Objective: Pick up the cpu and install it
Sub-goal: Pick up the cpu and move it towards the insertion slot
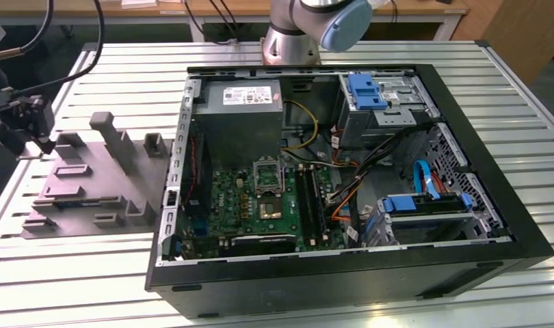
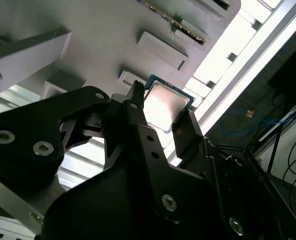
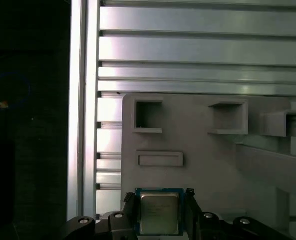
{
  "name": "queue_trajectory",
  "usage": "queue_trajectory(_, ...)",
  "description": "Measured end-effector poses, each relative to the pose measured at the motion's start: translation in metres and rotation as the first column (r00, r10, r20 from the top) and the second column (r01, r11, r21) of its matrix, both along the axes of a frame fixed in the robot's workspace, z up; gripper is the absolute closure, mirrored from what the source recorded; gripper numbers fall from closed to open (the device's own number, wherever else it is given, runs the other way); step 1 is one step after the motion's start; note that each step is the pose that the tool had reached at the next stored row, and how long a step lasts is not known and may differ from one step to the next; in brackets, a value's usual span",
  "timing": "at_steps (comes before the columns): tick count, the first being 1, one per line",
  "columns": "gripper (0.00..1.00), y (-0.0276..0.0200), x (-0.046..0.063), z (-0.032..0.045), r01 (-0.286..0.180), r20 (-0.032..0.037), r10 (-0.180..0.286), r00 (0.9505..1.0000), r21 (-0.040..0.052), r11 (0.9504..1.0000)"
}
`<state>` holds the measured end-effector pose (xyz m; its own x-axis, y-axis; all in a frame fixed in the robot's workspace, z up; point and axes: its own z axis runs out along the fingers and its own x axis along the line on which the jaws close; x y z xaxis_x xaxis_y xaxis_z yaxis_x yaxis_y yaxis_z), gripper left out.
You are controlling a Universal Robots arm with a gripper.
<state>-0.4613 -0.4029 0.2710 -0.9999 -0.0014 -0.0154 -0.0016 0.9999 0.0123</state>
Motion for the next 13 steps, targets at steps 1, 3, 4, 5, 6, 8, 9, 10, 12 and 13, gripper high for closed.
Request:
queue_trajectory(1,0.53,0.0,0.0,0.0028,0.0,0.0,0.0,1.0,0.0,1.0)
queue_trajectory(3,0.53,0.0,0.0,0.0092,0.0,0.0,0.0,1.0,0.0,1.0)
queue_trajectory(4,0.53,0.0,0.0,0.0121,0.0,0.0,0.0,1.0,0.0,1.0)
queue_trajectory(5,0.53,0.0,0.0,0.015,0.0,0.0,0.0,1.0,0.0,1.0)
queue_trajectory(6,0.53,0.0001,0.0,0.0179,0.0,0.0001,0.0,1.0,0.0,1.0)
queue_trajectory(8,0.53,0.0001,0.0,0.0237,0.0,0.0,0.0,1.0,-0.0001,1.0)
queue_trajectory(9,0.53,0.0001,0.0,0.027,0.0,-0.0001,0.0,1.0,-0.0001,1.0)
queue_trajectory(10,0.53,0.0002,0.0,0.0303,0.0,0.0,0.0,1.0,-0.0002,1.0)
queue_trajectory(12,0.53,0.0007,0.0,0.0376,0.0,0.0,0.0,1.0,-0.0002,1.0)
queue_trajectory(13,0.53,0.0012,0.0,0.0413,0.0,0.0,0.0,1.0,-0.0003,1.0)
